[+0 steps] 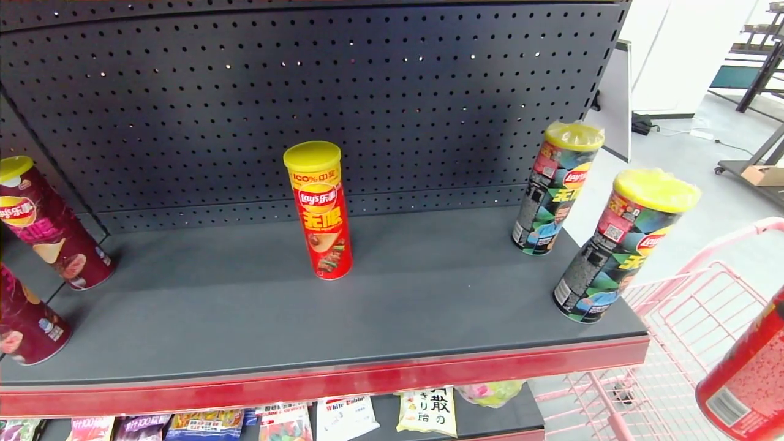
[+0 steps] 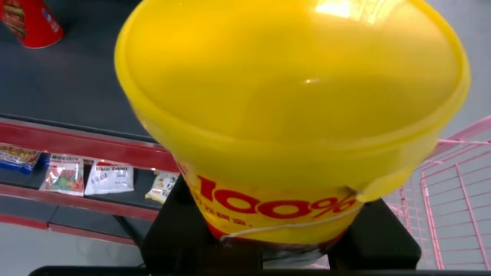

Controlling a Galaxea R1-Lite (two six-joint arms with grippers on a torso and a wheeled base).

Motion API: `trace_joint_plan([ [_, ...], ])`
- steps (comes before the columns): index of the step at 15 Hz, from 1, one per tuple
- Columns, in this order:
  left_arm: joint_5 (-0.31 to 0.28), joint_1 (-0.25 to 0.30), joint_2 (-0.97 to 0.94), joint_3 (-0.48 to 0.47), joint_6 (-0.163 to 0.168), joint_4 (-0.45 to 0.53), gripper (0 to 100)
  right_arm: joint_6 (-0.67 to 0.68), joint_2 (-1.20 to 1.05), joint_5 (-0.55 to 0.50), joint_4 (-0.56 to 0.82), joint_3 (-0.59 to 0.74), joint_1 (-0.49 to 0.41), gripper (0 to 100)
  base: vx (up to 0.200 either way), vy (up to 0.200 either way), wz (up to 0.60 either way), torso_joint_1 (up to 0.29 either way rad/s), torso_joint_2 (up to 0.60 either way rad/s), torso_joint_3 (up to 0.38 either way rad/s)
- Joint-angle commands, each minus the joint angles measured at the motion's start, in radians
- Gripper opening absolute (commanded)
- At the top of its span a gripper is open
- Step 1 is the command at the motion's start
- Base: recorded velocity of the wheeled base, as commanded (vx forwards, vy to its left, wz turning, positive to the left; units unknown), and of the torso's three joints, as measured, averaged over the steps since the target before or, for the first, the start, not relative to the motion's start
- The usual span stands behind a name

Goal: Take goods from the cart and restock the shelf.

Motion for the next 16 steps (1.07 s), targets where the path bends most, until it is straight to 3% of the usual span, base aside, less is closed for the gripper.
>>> trace_joint_plan([
  [1,0.0,0.0,0.0,0.0,0.0,0.0,100,-0.001,-0.01,0.001,0.0,0.004,0.001,0,0.0,0.0,0.0,0.0,0.0,0.0],
  [8,0.0,0.0,0.0,0.0,-0.003,0.0,100,-0.001,-0.013,0.001,0.0,0.004,0.001,0,-0.171,0.0,0.0,0.004,0.0,0.003],
  [11,0.0,0.0,0.0,0.0,-0.002,0.0,100,-0.001,-0.013,0.001,-0.002,0.013,0.001,0,0.0,0.0,0.0,0.0,0.0,0.0],
  [16,0.0,0.0,0.0,0.0,-0.002,0.0,100,-0.001,-0.013,0.001,-0.002,0.019,0.001,0,0.0,0.2,0.0,0.004,0.0,0.004],
])
